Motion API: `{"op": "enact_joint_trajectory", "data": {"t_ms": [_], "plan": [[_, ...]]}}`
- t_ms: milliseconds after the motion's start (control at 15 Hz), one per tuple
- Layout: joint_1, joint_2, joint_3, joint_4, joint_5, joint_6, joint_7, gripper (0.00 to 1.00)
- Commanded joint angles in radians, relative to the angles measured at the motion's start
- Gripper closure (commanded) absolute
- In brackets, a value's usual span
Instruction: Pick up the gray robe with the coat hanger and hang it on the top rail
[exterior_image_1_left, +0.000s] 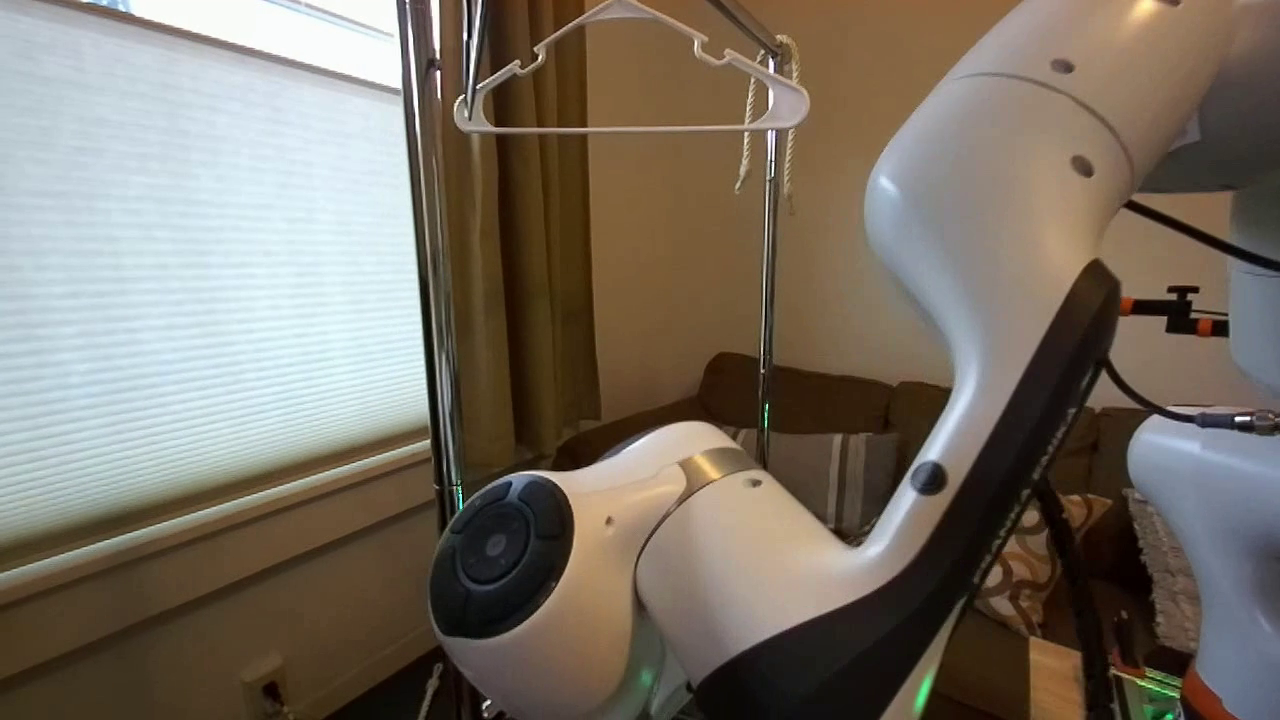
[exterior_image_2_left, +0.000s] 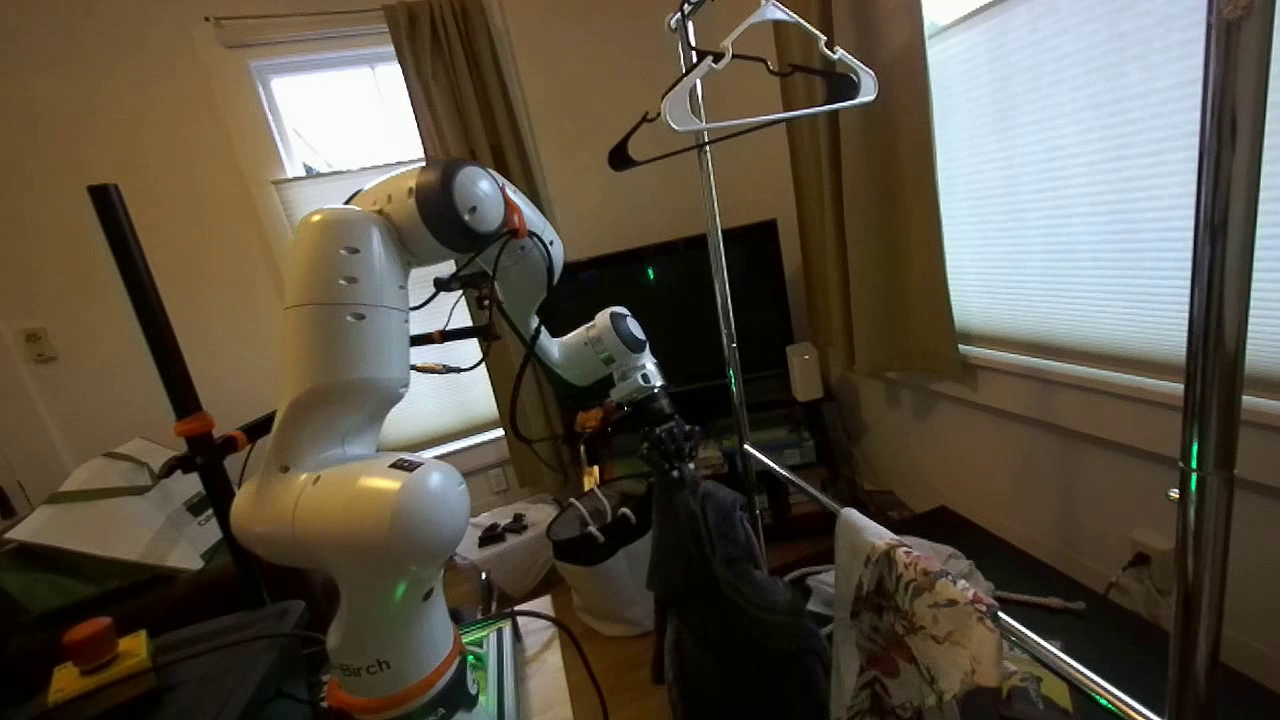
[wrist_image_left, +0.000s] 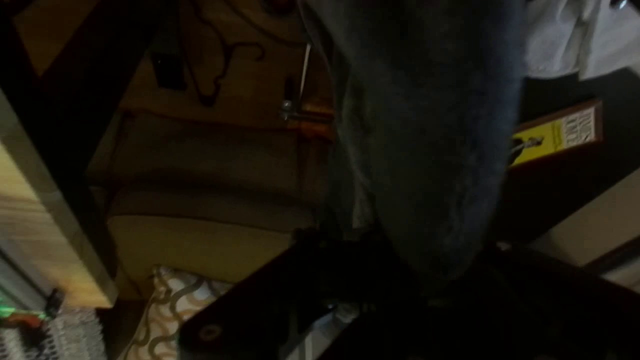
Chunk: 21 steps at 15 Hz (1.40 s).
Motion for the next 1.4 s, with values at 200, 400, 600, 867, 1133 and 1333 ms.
{"op": "enact_joint_trajectory", "data": {"t_ms": [200, 400, 600, 867, 1133, 1333], "plan": [[-0.082, -0.116, 0.187, 0.011, -0.028, -0.369, 0.13, 0.98], [-0.135, -0.143, 0.268, 0.001, -0.013, -0.396, -0.038, 0.98], [-0.187, -0.185, 0.329, -0.046, -0.004, -0.346, -0.215, 0.98], [-0.257, -0.239, 0.381, -0.083, 0.023, -0.359, -0.48, 0.98], [-0.297, -0.2, 0.409, -0.056, 0.012, -0.35, -0.502, 0.93], [-0.313, -0.205, 0.413, -0.045, -0.016, -0.331, -0.434, 0.98]]}}
